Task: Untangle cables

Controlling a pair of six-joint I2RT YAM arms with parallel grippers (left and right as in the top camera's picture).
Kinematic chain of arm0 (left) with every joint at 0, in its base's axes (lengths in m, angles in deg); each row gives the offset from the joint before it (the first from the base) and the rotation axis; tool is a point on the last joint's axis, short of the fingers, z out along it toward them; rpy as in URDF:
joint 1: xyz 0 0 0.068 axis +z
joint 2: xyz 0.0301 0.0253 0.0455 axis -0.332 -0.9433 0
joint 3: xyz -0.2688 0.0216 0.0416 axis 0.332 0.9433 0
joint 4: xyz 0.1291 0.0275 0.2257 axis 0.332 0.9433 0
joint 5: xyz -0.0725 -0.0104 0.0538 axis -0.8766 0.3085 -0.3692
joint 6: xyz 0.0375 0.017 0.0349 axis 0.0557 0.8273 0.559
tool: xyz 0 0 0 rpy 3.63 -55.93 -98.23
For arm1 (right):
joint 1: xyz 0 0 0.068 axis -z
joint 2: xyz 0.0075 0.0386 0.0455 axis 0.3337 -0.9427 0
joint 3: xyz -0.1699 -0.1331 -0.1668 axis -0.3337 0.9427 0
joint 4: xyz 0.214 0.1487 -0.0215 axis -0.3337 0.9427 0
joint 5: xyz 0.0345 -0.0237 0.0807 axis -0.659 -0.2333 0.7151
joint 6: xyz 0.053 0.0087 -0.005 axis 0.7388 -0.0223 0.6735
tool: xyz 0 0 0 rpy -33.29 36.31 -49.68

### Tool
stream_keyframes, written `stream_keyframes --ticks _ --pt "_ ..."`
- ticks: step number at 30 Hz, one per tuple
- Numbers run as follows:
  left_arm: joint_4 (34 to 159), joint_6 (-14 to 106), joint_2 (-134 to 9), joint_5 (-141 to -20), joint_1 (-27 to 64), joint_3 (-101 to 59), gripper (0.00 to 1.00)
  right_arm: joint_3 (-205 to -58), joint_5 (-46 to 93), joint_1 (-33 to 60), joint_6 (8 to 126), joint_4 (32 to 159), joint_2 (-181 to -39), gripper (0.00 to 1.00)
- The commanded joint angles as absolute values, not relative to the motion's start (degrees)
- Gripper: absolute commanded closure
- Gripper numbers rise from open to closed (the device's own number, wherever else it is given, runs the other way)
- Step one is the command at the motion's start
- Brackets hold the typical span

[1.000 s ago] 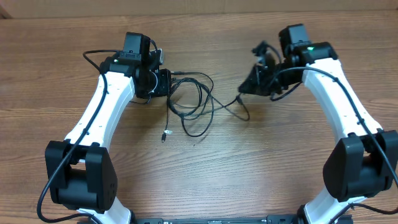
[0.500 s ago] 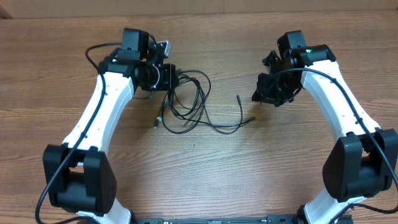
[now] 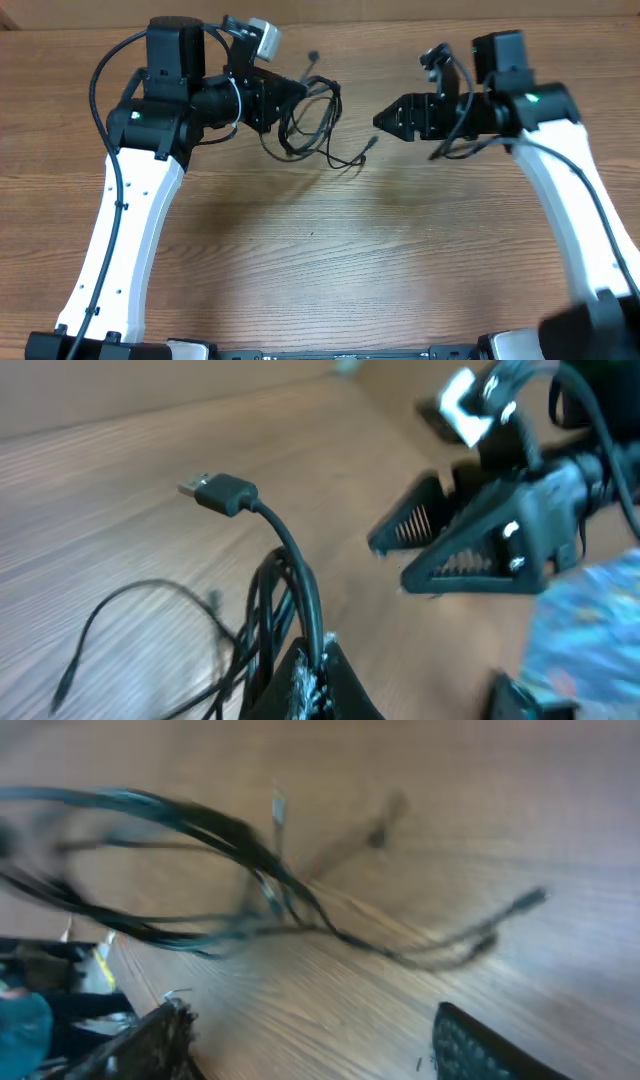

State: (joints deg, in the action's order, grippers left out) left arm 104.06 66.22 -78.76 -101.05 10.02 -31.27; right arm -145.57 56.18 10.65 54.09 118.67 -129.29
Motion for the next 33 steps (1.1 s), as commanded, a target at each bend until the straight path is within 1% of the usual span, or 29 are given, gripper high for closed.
stream_keyframes --ticks 1,7,11,15,20,24,29,33 --pt "103.91 73.91 -78.28 -113.27 10.07 -32.13 0.96 -145.72 58.59 10.32 57.43 117.23 -125.88 0.24" --pt "103.93 73.54 -78.43 -114.58 10.05 -32.13 0.96 -145.68 60.84 10.32 63.09 115.87 -125.99 0.25" --pt "103.89 69.12 -79.44 -112.72 10.05 -32.13 0.96 -145.63 60.77 9.43 69.17 114.39 -125.99 0.28" --pt "102.95 61.63 -81.23 -107.94 10.05 -32.13 0.96 -145.61 60.27 6.52 73.89 112.24 -126.27 0.37" --pt "99.17 54.89 -82.32 -107.48 10.07 -32.13 0.96 -145.61 49.97 1.82 87.4 111.0 -127.69 0.44" --pt "97.22 51.44 -82.32 -107.45 10.07 -32.13 0.96 -145.57 48.12 -0.89 93.52 107.74 -130.47 0.45" --pt "97.46 50.3 -82.32 -107.45 10.07 -32.13 0.96 -145.57 48.16 -1.87 97.28 101.18 -133.03 0.45" --pt "97.53 50.3 -82.32 -107.45 10.05 -32.13 0.96 -145.57 48.4 -1.87 98.32 99.17 -133.57 0.45"
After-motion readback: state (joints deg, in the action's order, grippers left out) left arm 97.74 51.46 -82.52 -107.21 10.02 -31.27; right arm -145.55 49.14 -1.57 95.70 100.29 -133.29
